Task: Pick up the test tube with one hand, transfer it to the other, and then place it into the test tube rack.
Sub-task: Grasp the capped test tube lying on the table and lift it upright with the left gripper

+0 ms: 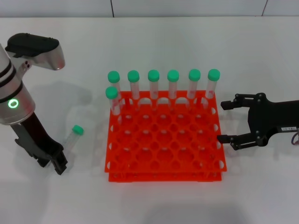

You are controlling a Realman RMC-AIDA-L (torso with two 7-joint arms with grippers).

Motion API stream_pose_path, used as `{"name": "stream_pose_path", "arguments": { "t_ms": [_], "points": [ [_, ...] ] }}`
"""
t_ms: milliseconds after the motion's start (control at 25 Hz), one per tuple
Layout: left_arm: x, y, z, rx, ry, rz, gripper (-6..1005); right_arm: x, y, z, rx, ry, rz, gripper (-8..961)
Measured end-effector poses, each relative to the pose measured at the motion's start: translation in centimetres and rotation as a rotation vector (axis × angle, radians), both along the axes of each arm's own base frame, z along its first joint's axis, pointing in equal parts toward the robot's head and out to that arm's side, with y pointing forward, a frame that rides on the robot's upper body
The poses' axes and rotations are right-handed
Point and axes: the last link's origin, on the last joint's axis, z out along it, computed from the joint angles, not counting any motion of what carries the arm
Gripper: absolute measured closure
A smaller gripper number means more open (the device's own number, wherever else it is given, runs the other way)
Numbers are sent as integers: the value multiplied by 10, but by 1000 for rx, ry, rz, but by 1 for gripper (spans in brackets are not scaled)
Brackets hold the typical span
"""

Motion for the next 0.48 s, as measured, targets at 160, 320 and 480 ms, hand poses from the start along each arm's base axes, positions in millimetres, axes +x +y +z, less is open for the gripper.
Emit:
{"name": "stream_pose_path", "arguments": {
  "t_ms": [160, 320, 480],
  "points": [
    [-1, -1, -2, -6, 0, 6, 505, 0, 0, 0, 0, 0, 0, 99],
    [-1, -2, -3, -10, 1, 11, 502, -1, 0, 0, 0, 0, 2, 98],
    [-1, -2, -4, -9, 6, 13, 508, -1, 1, 0, 1, -1, 3, 98]
  ]
}}
